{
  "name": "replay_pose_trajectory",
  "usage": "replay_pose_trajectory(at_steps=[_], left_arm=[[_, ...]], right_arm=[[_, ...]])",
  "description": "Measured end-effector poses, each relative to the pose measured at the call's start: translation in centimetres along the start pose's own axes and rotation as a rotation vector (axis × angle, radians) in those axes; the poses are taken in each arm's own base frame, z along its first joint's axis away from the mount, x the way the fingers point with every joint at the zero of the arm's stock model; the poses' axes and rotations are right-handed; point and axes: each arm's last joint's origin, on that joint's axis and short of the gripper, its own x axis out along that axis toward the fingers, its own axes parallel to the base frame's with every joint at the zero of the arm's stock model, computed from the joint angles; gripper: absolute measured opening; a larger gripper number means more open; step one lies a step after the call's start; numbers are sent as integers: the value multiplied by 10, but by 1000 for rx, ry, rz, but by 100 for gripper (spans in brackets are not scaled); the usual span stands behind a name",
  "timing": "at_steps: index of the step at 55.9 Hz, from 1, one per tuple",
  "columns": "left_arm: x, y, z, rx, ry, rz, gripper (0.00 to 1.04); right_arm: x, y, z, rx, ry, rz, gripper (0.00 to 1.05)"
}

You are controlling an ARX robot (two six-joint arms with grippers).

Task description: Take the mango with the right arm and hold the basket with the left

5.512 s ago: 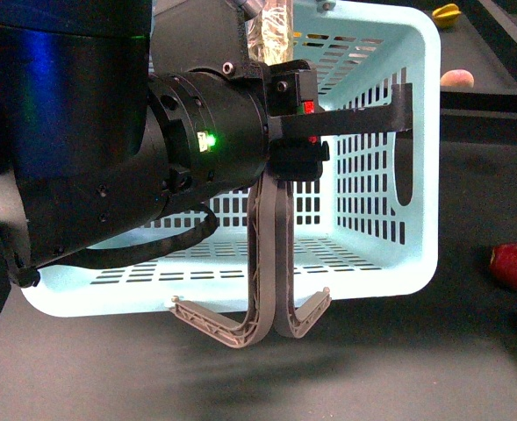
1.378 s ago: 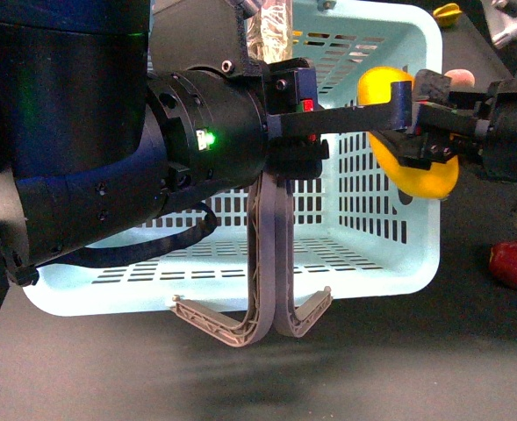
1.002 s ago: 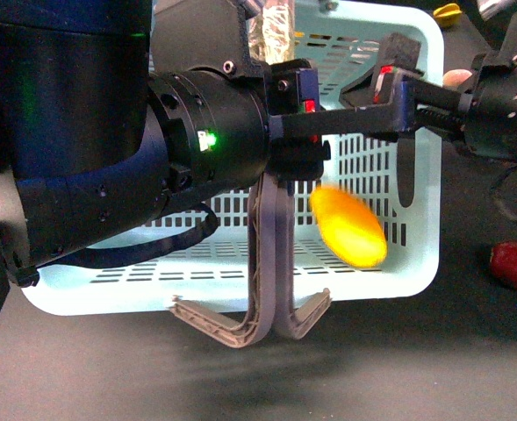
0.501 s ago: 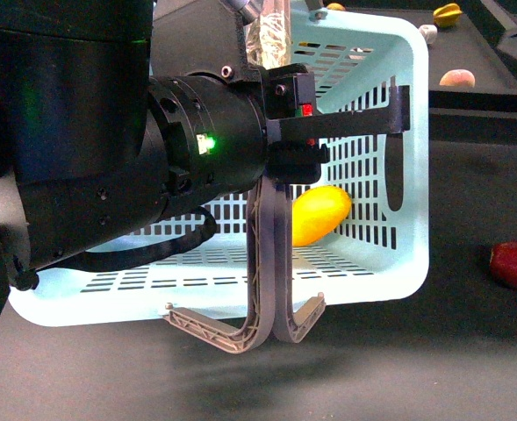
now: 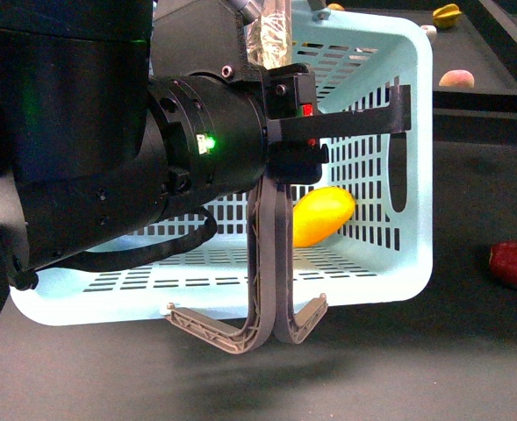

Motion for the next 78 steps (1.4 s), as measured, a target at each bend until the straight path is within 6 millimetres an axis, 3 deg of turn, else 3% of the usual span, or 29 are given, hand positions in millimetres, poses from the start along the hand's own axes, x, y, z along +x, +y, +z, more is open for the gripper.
replay_pose_trajectory(at_steps=[23, 30, 56, 78], left_arm=[[0, 0, 0, 0, 0, 0, 6], [0, 0, 0, -1, 1, -2, 6], [0, 0, 0, 0, 0, 1, 6], [0, 0, 0, 0, 0, -1, 6]], right_arm=[[1, 0, -2, -23, -20, -21, 95], [-3, -5, -14, -220, -221, -152, 72], [-21, 0, -13, -321, -258, -158, 2], [-32, 1, -15, -324, -263, -157, 2]])
